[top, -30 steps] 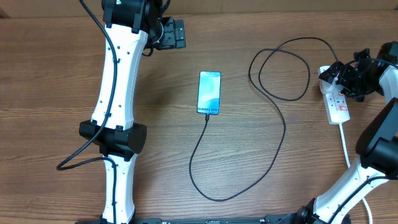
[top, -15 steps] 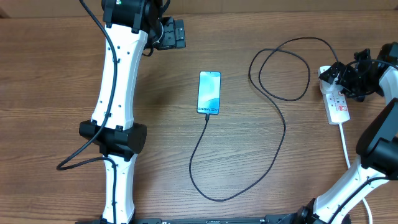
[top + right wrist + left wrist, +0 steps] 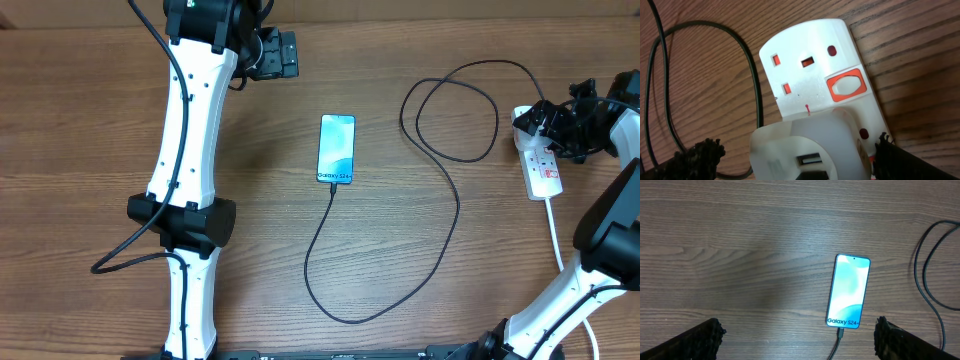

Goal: Plug charger to phone and switch on socket

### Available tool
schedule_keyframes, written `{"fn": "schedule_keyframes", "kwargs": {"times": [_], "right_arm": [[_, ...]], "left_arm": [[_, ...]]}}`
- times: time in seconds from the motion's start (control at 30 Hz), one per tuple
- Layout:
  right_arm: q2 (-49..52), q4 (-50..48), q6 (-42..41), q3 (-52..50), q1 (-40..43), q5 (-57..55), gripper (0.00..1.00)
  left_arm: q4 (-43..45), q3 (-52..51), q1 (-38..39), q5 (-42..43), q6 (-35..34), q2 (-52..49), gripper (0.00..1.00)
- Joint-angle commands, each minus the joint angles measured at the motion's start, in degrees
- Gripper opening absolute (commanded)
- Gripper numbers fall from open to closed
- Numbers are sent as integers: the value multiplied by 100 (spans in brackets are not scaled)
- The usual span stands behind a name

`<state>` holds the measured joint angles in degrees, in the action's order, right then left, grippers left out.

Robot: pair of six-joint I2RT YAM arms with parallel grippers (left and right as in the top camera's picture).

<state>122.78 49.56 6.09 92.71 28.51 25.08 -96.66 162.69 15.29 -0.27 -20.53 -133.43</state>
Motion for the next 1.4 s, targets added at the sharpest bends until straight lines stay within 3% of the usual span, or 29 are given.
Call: {"fn": "schedule_keyframes", "kwargs": {"times": [0.0,0.43,1.37], "right_arm": [[81,214,-111,-243,-114,350,100],[79,402,-151,-4,-114,-20,100],[79,525,-127,-7,-247,308,100]], "left_arm": [[-9,11,13,-76,125,-61,100],[-9,11,13,-76,125,-61,100],[-9,11,13,-76,125,-61,100]]}}
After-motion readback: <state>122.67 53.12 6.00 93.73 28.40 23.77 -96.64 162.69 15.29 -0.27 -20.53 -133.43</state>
